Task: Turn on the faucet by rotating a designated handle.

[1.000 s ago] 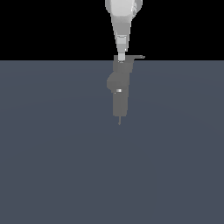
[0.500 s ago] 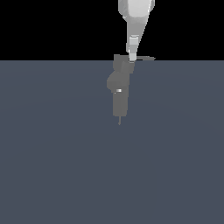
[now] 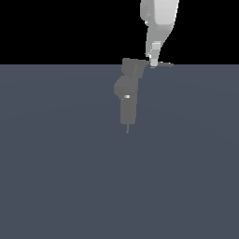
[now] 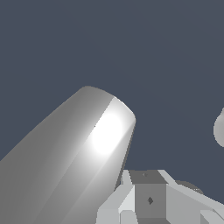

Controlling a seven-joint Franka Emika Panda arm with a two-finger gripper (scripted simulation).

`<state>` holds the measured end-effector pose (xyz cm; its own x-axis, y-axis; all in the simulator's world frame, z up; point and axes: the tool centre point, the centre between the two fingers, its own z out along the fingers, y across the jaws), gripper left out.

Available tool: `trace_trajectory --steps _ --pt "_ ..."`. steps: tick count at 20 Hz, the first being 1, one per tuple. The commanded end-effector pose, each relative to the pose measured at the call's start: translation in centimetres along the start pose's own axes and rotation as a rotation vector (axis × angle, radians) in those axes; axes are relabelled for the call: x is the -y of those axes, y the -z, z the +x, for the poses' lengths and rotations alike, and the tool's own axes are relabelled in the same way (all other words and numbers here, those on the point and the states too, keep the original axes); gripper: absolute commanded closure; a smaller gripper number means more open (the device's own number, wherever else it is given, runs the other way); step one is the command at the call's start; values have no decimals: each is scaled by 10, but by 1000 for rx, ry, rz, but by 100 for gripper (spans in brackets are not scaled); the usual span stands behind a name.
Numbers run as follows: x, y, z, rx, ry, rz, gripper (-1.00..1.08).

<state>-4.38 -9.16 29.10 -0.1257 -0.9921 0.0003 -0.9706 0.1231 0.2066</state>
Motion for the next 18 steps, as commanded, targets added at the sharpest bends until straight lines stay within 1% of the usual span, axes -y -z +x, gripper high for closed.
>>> trace_trajectory --steps 1,18 --pt "9 0 9 -1 -4 7 108" --pt "41 2 55 1 -20 11 108"
